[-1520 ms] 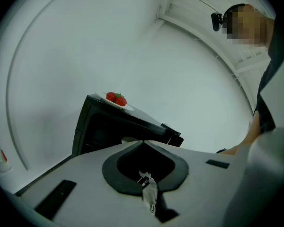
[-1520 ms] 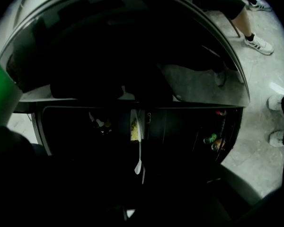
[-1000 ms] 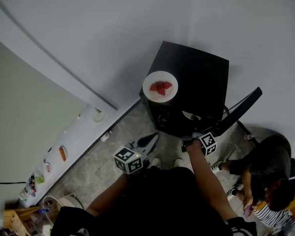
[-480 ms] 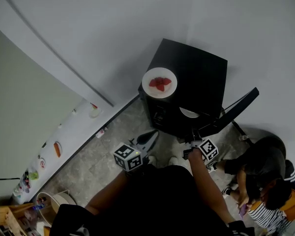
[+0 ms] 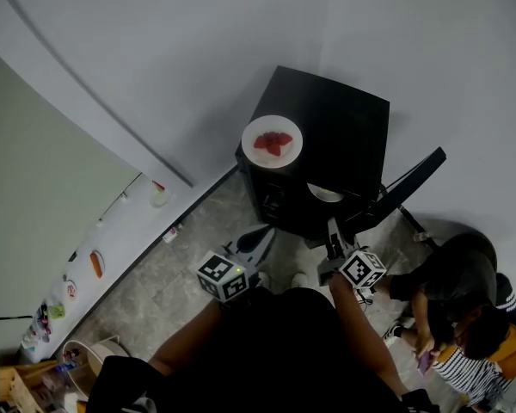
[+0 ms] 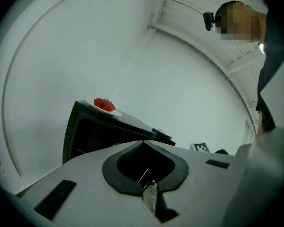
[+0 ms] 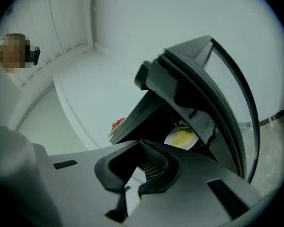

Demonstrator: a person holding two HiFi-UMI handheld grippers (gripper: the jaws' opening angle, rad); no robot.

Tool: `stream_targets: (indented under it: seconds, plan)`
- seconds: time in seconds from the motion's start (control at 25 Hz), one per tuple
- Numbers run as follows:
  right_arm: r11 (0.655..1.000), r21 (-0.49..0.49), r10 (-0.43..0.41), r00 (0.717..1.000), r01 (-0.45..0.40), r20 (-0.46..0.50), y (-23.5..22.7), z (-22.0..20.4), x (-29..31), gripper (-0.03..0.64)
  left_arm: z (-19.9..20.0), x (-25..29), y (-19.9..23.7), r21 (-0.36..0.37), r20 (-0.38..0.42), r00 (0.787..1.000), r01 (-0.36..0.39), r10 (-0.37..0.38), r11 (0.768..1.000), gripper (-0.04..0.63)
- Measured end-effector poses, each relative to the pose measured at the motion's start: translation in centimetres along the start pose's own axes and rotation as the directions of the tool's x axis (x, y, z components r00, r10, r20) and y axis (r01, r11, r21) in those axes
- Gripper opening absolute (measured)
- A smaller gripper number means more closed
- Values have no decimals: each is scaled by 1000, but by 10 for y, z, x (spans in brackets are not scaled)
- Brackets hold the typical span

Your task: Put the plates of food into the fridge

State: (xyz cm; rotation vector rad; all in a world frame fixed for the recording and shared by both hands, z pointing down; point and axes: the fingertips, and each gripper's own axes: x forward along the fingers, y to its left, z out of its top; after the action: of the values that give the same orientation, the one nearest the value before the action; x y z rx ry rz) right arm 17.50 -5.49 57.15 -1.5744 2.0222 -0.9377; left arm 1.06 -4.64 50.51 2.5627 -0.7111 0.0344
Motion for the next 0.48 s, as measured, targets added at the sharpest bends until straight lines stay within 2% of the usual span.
stream_targets:
  seconds: [0.24, 0.36, 0.48]
  plan:
    - [977, -203, 52, 998, -60, -44, 36, 4, -16, 25, 0, 4, -6, 22, -9, 1000, 8, -8, 1000, 23]
    - [961, -260, 74, 995, -90, -70, 49, -1, -19, 25, -2, 3, -7, 26, -17, 1000, 14, -13, 1000, 23]
    - [955, -275, 95, 993, -110, -65, 63, -1, -22, 25, -5, 2, -7, 27, -29, 1000, 10, -9, 1000, 23]
